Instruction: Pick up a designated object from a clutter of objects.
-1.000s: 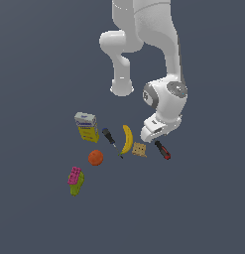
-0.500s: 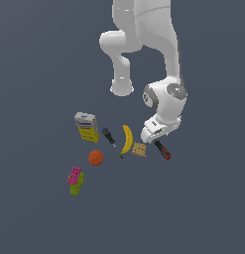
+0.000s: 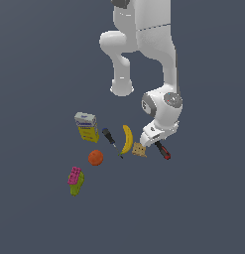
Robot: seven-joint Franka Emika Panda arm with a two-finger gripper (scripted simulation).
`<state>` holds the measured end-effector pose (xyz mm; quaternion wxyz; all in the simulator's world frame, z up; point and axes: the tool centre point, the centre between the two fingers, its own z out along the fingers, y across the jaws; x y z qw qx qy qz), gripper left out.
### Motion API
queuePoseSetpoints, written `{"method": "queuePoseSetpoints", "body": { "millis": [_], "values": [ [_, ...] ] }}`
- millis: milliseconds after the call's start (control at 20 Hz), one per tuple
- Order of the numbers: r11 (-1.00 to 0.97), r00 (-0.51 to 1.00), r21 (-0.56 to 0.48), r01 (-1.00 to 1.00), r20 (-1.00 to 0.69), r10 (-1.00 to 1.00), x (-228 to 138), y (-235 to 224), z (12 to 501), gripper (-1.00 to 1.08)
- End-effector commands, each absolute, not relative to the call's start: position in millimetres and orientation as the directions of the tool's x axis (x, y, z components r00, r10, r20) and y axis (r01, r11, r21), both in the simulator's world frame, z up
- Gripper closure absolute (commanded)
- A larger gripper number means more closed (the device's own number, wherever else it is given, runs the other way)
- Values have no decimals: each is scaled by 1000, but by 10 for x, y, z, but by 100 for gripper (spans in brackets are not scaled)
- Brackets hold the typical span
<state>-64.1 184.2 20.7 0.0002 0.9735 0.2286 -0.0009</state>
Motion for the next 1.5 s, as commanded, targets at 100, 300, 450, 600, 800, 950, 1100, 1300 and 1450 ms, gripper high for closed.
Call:
{"method": "queuePoseSetpoints", "body": {
  "millis": [100, 300, 450, 600, 800, 950, 1100, 1300, 1450],
  "values": [
    [-895, 895, 0, 445, 0, 445, -637, 1845, 146, -92],
    [-895, 895, 0, 445, 0, 445, -637, 1845, 146, 108],
    [-895, 895, 0, 445, 0, 445, -637, 1845, 146, 108],
    [-895, 895, 0, 445, 0, 445, -637, 1845, 146, 108],
    [-895, 895, 0, 445, 0, 445, -640, 1832, 166, 108],
    [-895, 895, 0, 445, 0, 445, -645, 1795, 220, 108],
    [-895, 895, 1, 446, 0, 446, -655, 1735, 309, 108],
    [-895, 895, 1, 446, -1, 446, -674, 1616, 484, 108],
    [-895, 895, 1, 446, -1, 446, -691, 1498, 658, 108]
  ]
}}
